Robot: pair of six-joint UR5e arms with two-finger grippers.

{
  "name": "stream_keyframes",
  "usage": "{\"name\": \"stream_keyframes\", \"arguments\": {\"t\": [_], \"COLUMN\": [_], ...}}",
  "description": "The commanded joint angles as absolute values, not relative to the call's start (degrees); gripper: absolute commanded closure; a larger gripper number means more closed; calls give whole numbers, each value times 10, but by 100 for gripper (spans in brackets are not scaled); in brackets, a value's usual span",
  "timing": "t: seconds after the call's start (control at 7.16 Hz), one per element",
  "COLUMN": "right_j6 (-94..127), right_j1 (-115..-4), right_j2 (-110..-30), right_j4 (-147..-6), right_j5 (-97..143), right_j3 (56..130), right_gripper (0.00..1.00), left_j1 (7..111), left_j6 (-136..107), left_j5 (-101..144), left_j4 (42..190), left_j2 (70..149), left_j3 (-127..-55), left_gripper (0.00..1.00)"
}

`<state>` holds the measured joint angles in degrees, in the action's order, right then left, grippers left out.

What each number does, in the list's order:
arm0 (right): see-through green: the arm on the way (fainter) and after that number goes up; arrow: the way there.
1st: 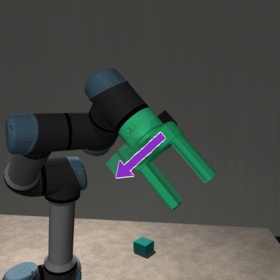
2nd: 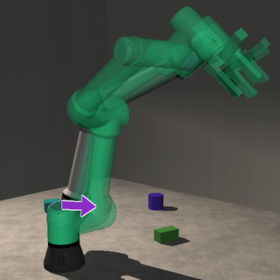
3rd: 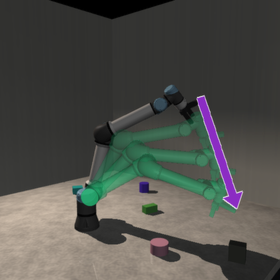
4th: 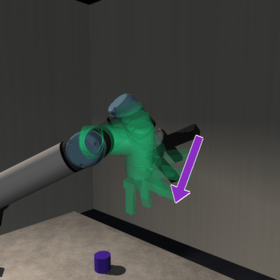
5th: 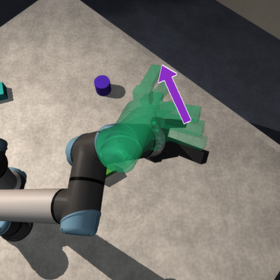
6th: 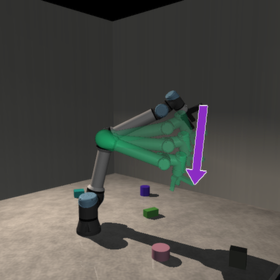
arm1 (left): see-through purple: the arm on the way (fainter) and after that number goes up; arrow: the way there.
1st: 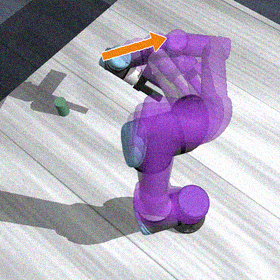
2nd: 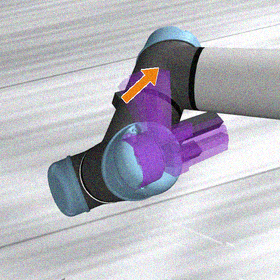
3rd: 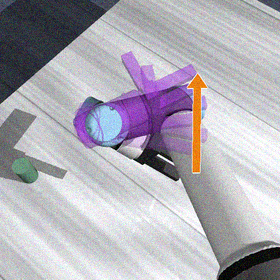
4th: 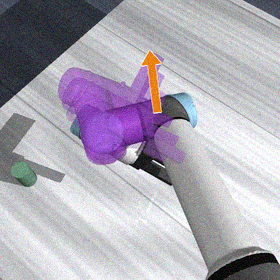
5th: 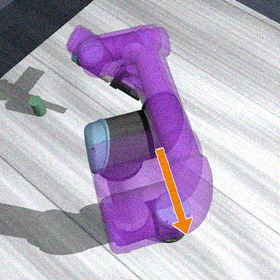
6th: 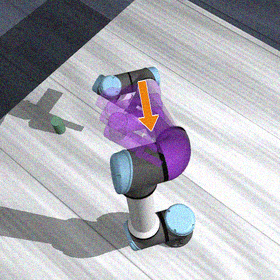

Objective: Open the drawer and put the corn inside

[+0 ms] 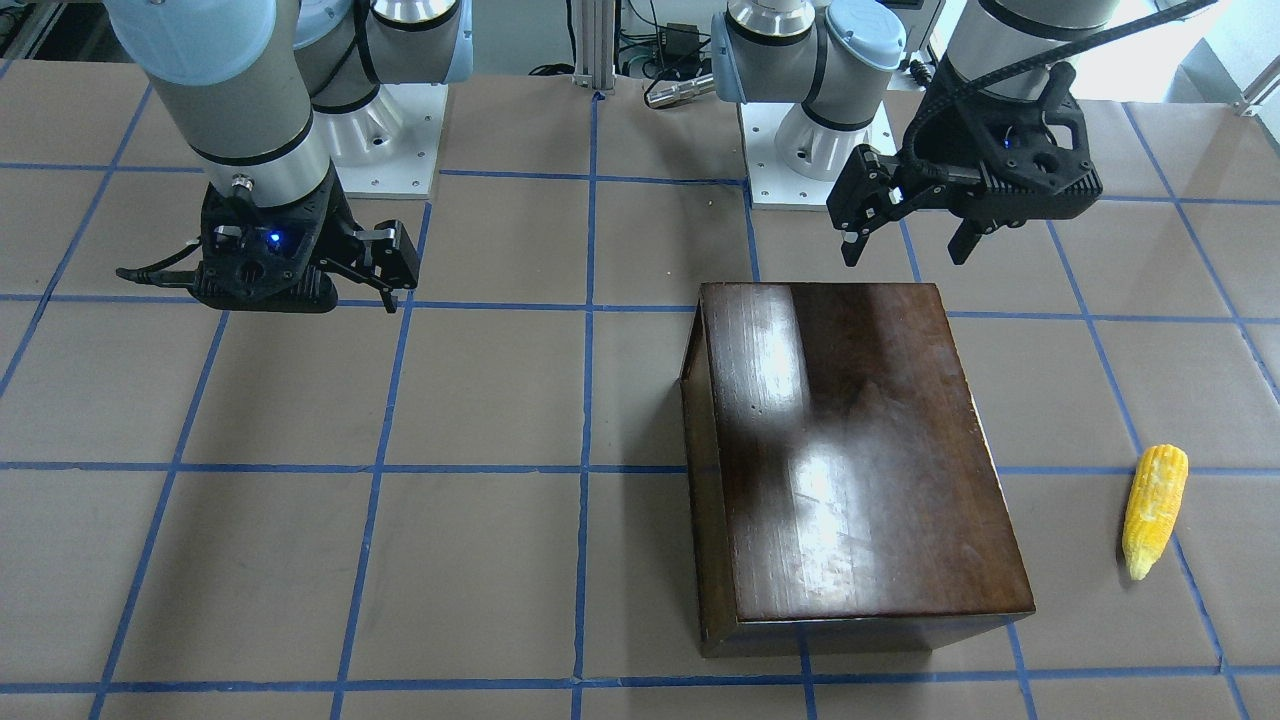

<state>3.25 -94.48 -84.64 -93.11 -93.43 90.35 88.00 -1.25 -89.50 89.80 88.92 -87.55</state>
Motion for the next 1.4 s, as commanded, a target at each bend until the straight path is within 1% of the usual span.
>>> {"name": "stream_keyframes", "arguments": {"t": [0.0,1.26], "right_j6": [33,33], "right_j1": [-945,-945], "right_j2": [-846,-846], "right_j4": [-932,-931], "right_j5": [-934,-934], "right_j3": [904,904], "right_gripper": [0,0], "left_j1": [882,883], "left_j6": [-19,-18], "left_j5": [-896,-899], "left_j4": [899,911], "left_j2": [888,889], "left_j3": [-881,-883], "left_gripper": [0,0]}}
